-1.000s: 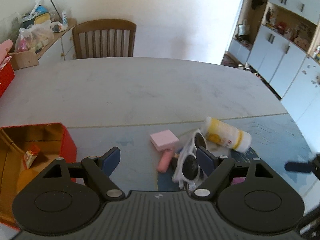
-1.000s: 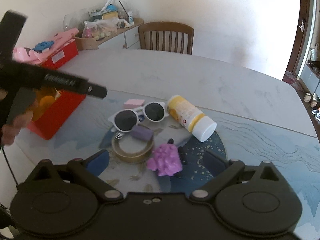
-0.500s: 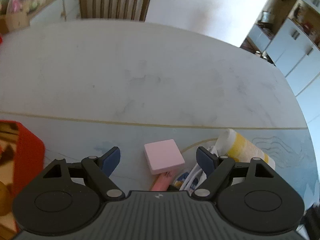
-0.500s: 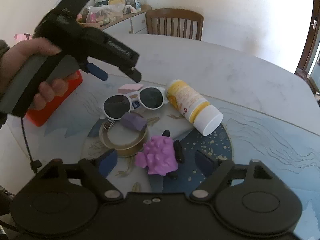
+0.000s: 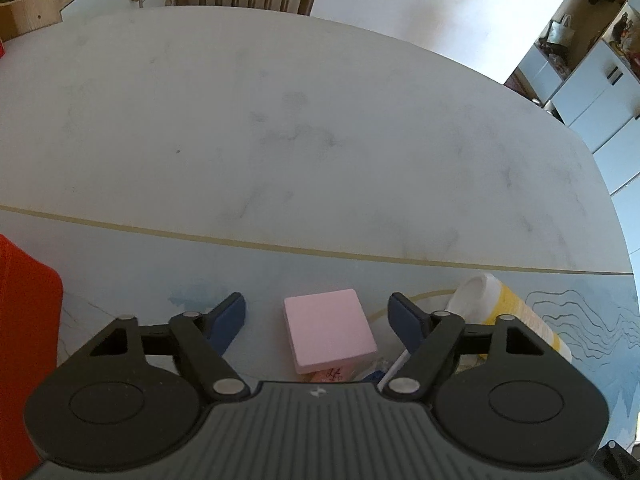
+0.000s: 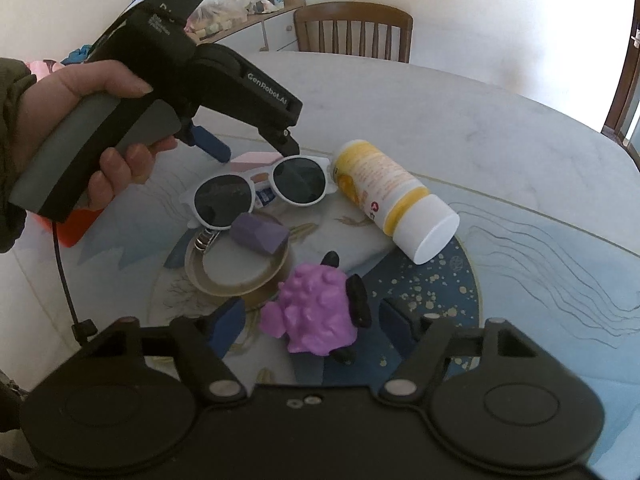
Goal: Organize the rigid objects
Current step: 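Grasp the pink block with the left gripper while the right gripper grasps the purple spiky ball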
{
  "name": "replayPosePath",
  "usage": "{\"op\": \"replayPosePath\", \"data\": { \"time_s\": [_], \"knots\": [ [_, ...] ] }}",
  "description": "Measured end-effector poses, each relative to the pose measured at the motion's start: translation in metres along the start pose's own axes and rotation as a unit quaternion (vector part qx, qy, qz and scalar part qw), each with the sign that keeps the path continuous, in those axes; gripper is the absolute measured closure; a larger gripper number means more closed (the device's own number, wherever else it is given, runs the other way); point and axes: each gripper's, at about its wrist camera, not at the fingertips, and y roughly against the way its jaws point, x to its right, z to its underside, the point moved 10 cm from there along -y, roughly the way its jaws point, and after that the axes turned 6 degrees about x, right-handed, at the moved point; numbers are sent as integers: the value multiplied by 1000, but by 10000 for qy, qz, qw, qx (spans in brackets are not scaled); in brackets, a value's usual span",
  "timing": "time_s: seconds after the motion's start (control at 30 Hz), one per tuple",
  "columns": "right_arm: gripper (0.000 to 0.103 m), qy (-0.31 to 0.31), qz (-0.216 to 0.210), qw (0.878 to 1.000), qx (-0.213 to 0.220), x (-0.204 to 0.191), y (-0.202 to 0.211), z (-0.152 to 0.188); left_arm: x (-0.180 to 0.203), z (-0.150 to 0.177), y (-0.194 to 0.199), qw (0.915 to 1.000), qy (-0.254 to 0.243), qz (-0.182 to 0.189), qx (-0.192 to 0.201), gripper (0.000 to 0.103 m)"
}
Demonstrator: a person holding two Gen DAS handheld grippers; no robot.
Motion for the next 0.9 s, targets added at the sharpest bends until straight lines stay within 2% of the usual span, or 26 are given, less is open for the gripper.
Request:
{"op": "replayPosePath", "data": {
  "time_s": [0.03, 0.17, 0.4, 0.67, 0.9],
  "knots": [
    [31, 5, -1, 10000, -9, 0, -1, 1, 0, 1, 1, 10000, 15, 27, 8, 38],
    [32, 5, 17, 10000, -57, 0, -5, 2, -1, 7, 7, 9999, 119, 100, -8, 40],
    [38, 27, 117, 9999, -100, 4, -9, 5, -1, 10, 9, 9999, 66, 75, 8, 59],
    [39, 118, 252, 9996, -65, 4, -11, 7, 8, 8, 12, 9999, 4, 3, 102, 61],
    [39, -154, 301, 9994, 10, 11, -3, 6, 4, 8, 22, 9997, 92, 36, 207, 62]
  ]
}}
